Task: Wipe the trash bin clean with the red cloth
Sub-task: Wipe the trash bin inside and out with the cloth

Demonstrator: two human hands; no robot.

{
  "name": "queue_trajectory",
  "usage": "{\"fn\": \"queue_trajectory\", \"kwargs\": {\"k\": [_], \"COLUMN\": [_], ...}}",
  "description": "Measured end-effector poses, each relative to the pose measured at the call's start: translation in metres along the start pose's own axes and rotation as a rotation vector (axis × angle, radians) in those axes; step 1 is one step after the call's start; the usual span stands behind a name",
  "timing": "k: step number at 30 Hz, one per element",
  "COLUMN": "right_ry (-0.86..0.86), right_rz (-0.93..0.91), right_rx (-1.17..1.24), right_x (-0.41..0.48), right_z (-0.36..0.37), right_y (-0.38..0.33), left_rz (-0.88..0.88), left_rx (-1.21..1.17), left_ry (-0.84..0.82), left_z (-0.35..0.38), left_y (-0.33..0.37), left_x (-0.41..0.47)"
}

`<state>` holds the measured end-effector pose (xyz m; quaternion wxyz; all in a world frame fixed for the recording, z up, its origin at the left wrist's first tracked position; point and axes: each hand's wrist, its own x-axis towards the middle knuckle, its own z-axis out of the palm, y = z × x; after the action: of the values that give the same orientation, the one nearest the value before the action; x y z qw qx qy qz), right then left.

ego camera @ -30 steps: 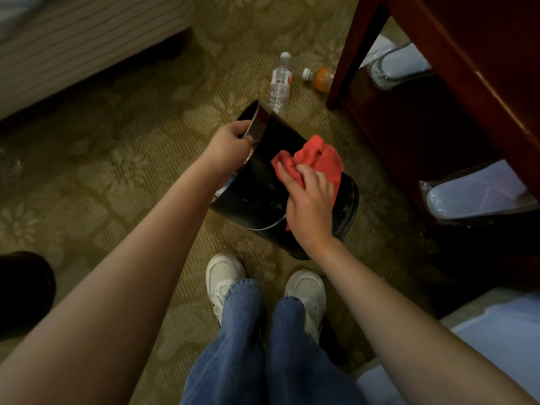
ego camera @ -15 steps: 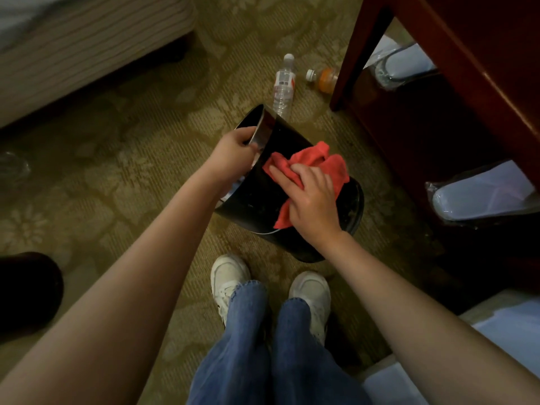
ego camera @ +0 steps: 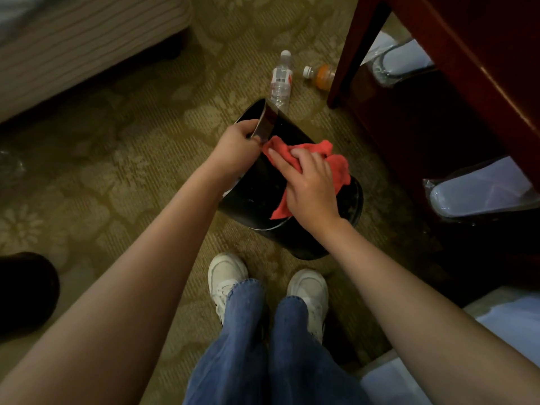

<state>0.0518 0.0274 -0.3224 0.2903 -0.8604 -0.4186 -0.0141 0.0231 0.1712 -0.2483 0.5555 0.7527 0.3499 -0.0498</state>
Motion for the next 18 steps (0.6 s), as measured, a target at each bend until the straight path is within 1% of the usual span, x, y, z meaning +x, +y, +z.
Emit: {"fn": "queue_trajectory", "kwargs": {"k": [2,5,7,9,14,18], "right_ry": [-0.007,-0.07,-0.078,-0.073,-0.059,-0.089], "right_rz": [0.022,0.034,0.062,0.075,-0.03,-0.084], "right_rx": [-0.018,-0.104,-0.128,-0.117,-0.062,-0.079], "right_x": [-0.022,-0.058,-0.058,-0.038,0.01,-0.019], "right_z": [-0.001,-0.005,-0.005,-0.003,0.0,0.0], "right_y": [0.018,0.039,0.038,0.022,-0.008,0.013], "left_rz": [-0.022,-0.038,-0.027,-0.016,-0.013,-0.049], "left_rx": [-0.018,-0.079,-0.062,-0.042,-0.034,-0.123], "left_ry": [-0.025,-0.01,0.009,0.021,0.041,0.001], "left_z": [-0.001,-0.006,-0.005,-0.003,-0.005,-0.009], "left_y": [0.001,0.002,0.002,0.003,0.002,0.004], "left_x": [-0.005,-0.01,-0.008,-0.006,-0.005,-0.015]}}
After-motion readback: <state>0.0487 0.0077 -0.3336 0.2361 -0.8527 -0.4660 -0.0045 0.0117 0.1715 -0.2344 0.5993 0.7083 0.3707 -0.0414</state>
